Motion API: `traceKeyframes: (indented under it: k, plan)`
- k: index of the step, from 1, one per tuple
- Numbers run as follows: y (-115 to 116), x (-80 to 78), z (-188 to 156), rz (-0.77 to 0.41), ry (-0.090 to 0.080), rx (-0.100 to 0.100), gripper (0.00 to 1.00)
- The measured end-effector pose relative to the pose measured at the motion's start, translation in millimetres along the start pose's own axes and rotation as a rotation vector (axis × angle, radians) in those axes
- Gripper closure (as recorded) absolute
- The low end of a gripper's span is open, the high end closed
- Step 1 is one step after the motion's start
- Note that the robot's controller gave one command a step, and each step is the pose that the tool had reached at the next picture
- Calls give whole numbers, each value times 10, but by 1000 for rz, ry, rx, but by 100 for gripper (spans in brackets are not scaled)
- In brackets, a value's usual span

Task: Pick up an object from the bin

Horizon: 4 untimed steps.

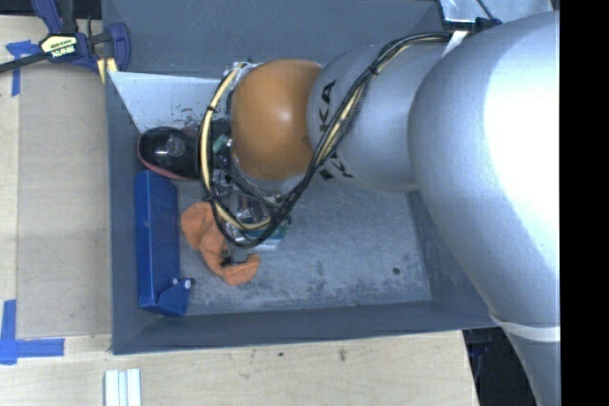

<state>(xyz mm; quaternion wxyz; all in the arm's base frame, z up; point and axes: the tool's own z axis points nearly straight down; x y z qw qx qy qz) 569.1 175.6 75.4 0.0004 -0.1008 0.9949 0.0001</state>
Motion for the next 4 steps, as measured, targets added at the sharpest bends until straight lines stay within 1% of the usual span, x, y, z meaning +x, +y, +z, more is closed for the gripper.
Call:
traceKeyframes:
  k: [1,2,3,4]
  plan:
    - [26,249,40,297,-2,-1,100]
    - [26,249,40,297,-2,-1,100]
    - [25,219,-477,309,4,1,100]
    - [3,210,-1153,298,2,0,100]
